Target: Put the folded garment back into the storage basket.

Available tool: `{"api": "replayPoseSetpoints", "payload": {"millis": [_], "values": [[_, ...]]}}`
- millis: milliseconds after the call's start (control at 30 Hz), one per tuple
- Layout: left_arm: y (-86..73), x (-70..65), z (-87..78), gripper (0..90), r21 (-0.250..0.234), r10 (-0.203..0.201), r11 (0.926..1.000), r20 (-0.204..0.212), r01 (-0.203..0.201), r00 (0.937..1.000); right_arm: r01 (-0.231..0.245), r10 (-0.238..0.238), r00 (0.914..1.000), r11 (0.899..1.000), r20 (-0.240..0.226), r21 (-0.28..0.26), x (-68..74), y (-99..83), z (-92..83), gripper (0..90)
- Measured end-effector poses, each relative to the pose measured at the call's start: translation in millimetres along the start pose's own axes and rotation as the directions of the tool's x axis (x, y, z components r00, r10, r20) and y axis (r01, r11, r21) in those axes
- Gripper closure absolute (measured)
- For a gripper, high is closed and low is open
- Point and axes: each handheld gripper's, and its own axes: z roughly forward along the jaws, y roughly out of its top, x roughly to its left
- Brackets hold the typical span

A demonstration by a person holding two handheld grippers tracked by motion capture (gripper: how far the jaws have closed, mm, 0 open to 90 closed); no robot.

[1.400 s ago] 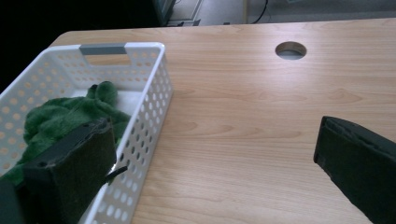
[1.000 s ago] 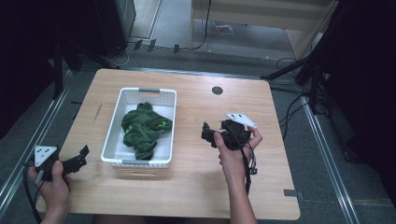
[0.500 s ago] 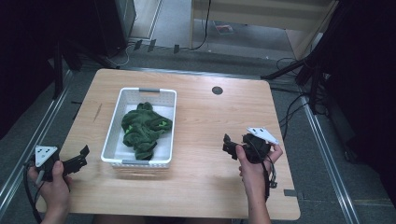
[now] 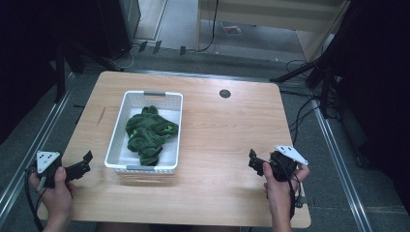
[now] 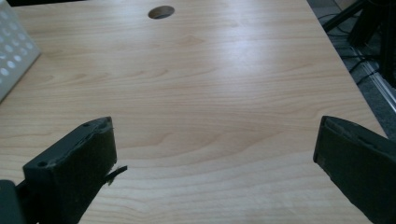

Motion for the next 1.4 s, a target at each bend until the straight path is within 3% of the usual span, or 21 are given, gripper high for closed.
{"api": "replayPoseSetpoints", "payload": {"millis": [267, 800, 1033, 1400], "values": [[-0.2, -0.3, -0.2, 0.1, -0.004, 0.0, 1.0, 0.0, 0.0, 1.0, 0.007, -0.008, 0.9997, 1.0, 0.025, 0.021, -22.5, -19.5, -0.5, 0.0], [-0.3, -0.7, -0.3, 0.1, -0.006, 0.005, 1.0, 0.0, -0.005, 1.0, -0.036, 0.034, 0.9971, 0.999, 0.068, 0.032, -66.1, -55.2, -7.6, 0.2], [-0.4, -1.1, -0.7, 0.1, -0.004, 0.008, 1.0, 0.0, -0.008, 1.0, -0.038, 0.036, 0.9967, 0.999, 0.073, 0.022, -74.3, -62.5, -12.8, 0.8], [-0.5, -1.6, -0.5, 0.1, -0.005, 0.013, 0.9999, 0.0, -0.013, 0.9999, -0.042, 0.043, 0.9972, 0.999, 0.061, -0.013, -73.8, -67.1, -14.9, 1.1]]}}
